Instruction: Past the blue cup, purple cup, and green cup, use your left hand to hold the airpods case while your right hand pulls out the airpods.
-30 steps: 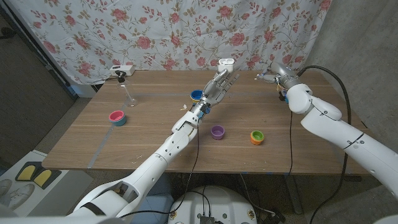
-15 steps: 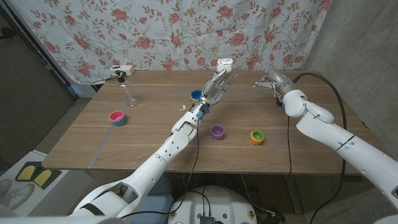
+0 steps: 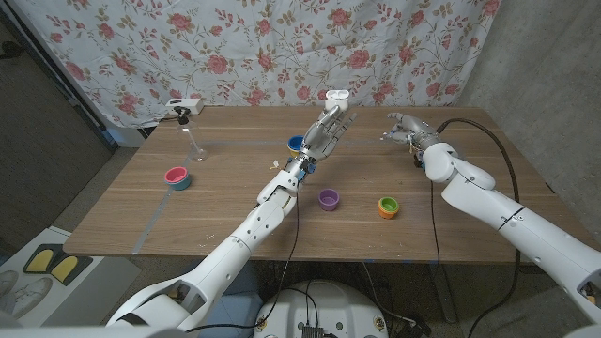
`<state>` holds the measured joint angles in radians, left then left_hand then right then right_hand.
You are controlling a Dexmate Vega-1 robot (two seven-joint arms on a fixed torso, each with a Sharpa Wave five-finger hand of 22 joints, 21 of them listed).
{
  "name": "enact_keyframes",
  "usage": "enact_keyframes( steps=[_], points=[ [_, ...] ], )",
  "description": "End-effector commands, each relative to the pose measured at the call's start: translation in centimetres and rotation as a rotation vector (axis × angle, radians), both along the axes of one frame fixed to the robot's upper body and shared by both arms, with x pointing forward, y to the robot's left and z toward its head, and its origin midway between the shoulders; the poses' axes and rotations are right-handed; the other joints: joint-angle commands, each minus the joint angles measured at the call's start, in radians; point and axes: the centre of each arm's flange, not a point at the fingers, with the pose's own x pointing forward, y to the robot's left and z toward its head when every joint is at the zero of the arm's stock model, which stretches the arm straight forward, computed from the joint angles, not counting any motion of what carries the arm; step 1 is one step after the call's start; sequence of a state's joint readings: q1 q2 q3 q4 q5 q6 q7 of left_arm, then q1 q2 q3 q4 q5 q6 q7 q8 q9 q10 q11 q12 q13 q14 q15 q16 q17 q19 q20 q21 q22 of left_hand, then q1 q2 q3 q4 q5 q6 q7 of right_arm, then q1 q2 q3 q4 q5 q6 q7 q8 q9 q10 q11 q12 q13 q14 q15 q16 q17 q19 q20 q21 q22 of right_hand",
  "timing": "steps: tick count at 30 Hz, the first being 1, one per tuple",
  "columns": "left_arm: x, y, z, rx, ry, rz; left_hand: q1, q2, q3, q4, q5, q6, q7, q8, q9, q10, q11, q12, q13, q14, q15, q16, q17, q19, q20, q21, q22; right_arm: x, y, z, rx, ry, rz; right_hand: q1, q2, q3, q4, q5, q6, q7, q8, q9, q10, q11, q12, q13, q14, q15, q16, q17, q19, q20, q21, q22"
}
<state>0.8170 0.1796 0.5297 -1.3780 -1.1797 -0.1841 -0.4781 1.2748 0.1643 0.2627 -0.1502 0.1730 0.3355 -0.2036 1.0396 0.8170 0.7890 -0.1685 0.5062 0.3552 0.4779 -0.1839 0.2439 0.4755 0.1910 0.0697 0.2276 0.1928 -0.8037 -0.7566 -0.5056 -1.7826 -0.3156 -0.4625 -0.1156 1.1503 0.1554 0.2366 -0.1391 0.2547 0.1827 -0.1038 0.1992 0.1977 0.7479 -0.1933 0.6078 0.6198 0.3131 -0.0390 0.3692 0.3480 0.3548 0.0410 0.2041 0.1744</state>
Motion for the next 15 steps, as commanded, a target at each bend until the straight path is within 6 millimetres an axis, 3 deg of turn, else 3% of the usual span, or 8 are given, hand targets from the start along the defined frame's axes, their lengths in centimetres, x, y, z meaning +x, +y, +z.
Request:
enact_keyframes(
  steps=[1,15],
  points=[
    [-0.2,0.2,0.0,-0.003,-0.006,0.004,0.003,0.008,0.001,0.005,0.007,-0.004,-0.002,0.004,0.002,0.060,-0.052,0.051,0.083,0.048,-0.046,-0.004,0.004,-0.002,0.001,0.002,0.002,1.2,0.2,-1.2,-0.022,0.031,-0.021,0.007,0.008,-0.007,0.001,-0.003,0.006,-0.001,-0.001,0.003,0.019,-0.024,0.006,0.001,-0.006,-0.171,-0.004,0.002,-0.002,0.000,-0.002,0.001],
    [-0.2,0.1,0.0,0.000,-0.011,0.003,0.002,0.008,0.000,0.006,0.007,0.004,-0.002,0.007,-0.004,0.061,-0.052,0.050,0.081,0.044,-0.046,-0.006,0.006,-0.003,0.001,0.002,0.002,1.6,0.8,-2.4,-0.068,0.060,-0.022,0.005,0.004,-0.012,0.001,-0.008,0.019,-0.005,0.001,0.003,0.026,-0.024,0.010,-0.007,-0.008,-0.169,-0.008,-0.001,-0.009,0.007,-0.005,0.001]
  ],
)
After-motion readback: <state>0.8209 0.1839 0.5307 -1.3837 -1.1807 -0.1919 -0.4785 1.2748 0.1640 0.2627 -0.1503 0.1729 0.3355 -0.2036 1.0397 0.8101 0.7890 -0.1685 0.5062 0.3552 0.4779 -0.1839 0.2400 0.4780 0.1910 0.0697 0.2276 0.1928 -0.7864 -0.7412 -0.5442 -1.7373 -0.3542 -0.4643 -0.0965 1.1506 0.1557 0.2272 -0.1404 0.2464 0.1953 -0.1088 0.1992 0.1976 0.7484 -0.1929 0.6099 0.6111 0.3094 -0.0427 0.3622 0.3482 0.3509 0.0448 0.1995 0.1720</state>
